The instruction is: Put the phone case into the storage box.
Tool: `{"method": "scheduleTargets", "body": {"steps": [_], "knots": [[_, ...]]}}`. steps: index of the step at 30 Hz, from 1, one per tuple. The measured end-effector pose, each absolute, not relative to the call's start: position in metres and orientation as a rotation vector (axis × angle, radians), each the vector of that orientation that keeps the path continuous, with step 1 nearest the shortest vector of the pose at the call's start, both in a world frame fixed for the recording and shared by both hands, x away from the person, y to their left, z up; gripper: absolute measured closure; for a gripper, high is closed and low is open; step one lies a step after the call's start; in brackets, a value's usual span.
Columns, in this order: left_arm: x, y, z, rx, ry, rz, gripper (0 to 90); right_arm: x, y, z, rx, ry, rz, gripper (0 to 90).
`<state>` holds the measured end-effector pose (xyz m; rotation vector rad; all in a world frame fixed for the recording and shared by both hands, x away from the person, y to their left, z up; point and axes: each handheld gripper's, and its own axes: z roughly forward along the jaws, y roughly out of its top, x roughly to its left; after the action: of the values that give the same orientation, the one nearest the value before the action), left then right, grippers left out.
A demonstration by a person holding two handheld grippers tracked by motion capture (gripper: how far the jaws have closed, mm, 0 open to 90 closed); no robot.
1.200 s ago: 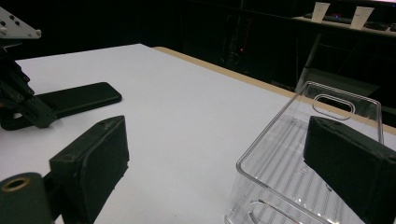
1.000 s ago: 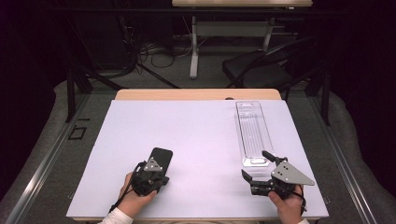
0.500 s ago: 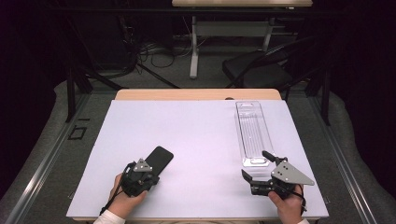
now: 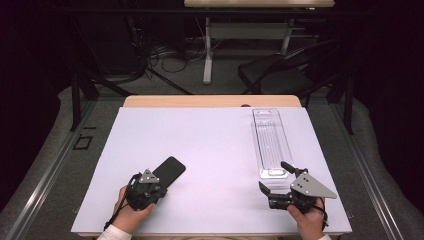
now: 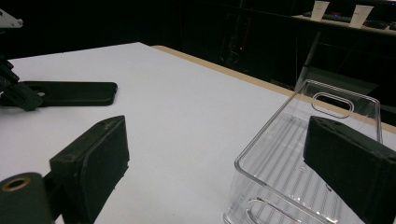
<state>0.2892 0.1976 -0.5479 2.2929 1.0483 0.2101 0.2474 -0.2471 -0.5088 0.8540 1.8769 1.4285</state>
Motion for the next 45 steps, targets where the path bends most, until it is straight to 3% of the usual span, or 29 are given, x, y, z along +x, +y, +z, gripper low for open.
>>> {"method": "scheduleTargets", "body": {"steps": [19,34,45], "knots": [[0.288,0.197,-0.543,2.247,1.03,0.206,89.6,0.248,-0.247,-0.509,0.85,1.883,1.427,6.5],[0.291,0.205,-0.537,2.07,1.01,0.245,50.1,0.249,-0.247,-0.51,0.849,1.887,1.426,6.6],[0.293,0.209,-0.535,2.019,0.99,0.255,41.9,0.249,-0.247,-0.51,0.847,1.889,1.423,6.6]]}}
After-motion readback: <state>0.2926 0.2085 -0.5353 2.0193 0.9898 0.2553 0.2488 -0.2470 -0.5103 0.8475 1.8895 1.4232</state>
